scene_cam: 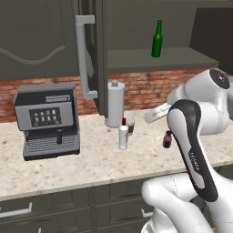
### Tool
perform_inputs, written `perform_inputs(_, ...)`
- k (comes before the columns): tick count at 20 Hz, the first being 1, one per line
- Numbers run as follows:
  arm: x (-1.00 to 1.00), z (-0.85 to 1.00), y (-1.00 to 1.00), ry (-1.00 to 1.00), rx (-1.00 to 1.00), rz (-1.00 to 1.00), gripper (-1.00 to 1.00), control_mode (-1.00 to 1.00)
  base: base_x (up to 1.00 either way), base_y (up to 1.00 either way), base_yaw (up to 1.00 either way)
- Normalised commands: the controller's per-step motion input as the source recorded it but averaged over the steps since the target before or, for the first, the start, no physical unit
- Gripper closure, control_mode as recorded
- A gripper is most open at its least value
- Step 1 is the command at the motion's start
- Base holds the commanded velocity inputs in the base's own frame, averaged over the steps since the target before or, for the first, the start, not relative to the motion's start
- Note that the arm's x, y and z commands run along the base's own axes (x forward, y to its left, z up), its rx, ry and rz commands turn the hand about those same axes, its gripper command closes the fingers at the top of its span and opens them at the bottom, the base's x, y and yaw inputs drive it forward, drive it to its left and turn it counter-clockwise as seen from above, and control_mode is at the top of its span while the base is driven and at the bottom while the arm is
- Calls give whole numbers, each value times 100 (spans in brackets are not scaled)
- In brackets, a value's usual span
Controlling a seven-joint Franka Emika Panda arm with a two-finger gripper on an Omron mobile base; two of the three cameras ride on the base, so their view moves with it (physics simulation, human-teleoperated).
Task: Sort all alcoholic drinks to one cabinet, and non-alcoholic drinks to the other.
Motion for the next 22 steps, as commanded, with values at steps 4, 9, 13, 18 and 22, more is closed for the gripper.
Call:
perform_inputs(4, -1, -23, 10, 7, -1, 3, -100, -100, 0, 0, 0)
perform_inputs(9, 0, -23, 9, 6, 0, 2, -100, -100, 0, 0, 0)
perform_inputs(13, 4, -23, 4, 1, 0, 0, -100, -100, 0, 0, 0)
perform_inputs(18, 6, -25, 1, 0, -1, 0, -100, -100, 0, 0, 0)
perform_inputs(22, 20, -28, 0, 0, -4, -1, -100, -100, 0, 0, 0)
